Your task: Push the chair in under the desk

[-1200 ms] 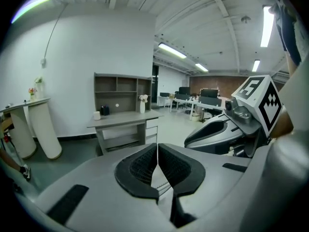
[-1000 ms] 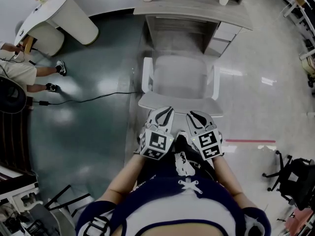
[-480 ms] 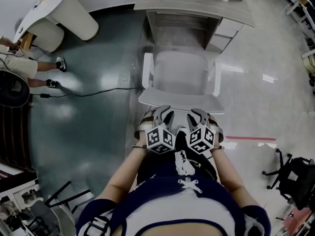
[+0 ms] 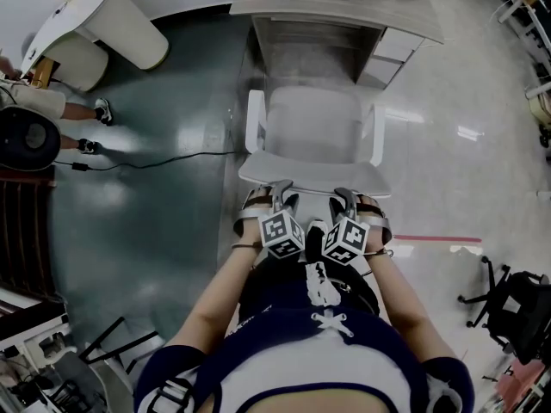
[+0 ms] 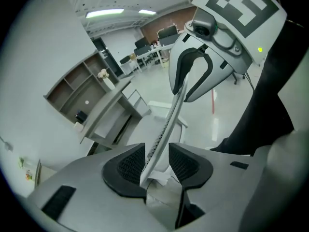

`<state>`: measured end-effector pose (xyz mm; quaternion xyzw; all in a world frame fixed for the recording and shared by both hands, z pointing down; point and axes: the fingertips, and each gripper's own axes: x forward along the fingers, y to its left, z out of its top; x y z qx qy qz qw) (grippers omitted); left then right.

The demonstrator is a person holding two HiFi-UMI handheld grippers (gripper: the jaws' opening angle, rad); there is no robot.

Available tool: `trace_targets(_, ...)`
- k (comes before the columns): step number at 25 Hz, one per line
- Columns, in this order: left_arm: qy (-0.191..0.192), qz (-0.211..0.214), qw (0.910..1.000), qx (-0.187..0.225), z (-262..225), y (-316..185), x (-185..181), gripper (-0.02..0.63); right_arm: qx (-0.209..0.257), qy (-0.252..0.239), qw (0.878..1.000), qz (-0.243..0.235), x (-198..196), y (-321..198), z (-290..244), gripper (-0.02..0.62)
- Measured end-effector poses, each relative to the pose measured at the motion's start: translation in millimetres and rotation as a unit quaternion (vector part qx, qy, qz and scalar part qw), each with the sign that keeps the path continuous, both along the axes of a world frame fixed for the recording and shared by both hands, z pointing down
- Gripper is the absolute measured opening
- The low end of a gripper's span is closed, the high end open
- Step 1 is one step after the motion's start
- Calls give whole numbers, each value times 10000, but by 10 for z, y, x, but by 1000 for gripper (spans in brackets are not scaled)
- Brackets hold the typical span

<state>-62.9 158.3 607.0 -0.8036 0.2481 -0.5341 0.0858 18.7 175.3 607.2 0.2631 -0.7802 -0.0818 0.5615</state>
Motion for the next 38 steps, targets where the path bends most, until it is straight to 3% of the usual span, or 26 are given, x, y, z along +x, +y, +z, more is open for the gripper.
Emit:
trace_targets(3, -42, -77, 10000, 29, 59, -50, -11, 141, 127, 178, 9997, -144, 16, -55, 76, 74)
trace_targets(10, 299, -346, 9986, -269, 76, -105, -24, 140, -135, -452, 9989, -75, -1, -125, 119, 89)
trace_targets(23, 377, -937, 9928, -636, 129, -509, 81, 155, -68, -587, 9961, -659, 64, -529, 256, 89)
trace_targets(29, 404, -1069, 9913, -649, 113, -658, 169, 159, 304, -551, 9918, -1110, 117, -697, 320, 89)
trace_targets(33, 434, -1120, 9912, -549, 106, -713, 215, 160, 536, -788, 9860, -1366, 143, -755, 316, 89)
trace_targets(38, 387, -1053, 9922, -534, 86, -733, 192, 160, 547, -808, 9842, -1480, 116, -792, 302, 89)
